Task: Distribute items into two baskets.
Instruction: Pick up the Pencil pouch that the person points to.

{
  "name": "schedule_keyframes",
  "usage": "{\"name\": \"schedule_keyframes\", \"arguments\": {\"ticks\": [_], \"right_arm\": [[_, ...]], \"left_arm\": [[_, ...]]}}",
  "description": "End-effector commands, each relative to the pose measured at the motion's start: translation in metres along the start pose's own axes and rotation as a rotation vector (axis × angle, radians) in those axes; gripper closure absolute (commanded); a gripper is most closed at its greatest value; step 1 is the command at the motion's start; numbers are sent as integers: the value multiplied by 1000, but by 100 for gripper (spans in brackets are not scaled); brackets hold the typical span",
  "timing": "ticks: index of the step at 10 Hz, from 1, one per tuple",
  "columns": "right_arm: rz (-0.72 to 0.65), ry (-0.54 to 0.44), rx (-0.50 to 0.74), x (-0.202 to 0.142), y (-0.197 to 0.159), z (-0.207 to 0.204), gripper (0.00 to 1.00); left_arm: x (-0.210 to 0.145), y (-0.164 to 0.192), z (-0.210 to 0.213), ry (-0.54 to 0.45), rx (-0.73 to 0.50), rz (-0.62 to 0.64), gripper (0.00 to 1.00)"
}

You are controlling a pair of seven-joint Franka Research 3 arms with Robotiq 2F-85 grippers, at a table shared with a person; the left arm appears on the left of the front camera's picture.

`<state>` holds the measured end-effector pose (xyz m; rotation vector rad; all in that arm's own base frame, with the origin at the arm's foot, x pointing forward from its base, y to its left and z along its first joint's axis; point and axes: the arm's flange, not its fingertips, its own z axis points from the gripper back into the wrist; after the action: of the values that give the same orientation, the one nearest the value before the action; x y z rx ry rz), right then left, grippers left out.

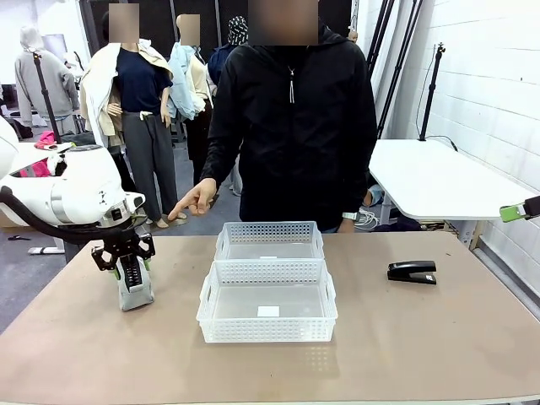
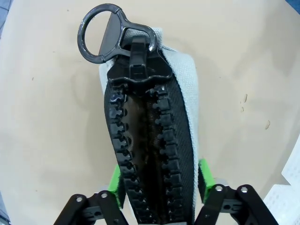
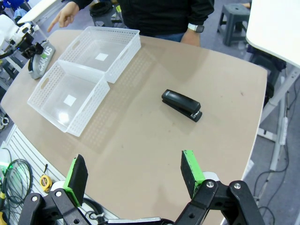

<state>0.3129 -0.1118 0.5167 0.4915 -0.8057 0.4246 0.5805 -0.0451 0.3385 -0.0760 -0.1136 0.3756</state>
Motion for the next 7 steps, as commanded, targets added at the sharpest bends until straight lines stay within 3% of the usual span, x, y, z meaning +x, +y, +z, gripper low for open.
{"name": "schedule_keyframes", "arguments": {"ticks": [1, 5, 7], "right_arm": [[-12, -2, 13, 1, 1, -1, 0], [-12, -2, 13, 1, 1, -1, 0], [-12, -2, 13, 1, 1, -1, 0]], "left_arm": [[1, 0, 4, 12, -8, -14, 42], [0, -2, 8, 18, -2, -23, 80], [0, -1, 9, 19, -4, -31, 85]]}}
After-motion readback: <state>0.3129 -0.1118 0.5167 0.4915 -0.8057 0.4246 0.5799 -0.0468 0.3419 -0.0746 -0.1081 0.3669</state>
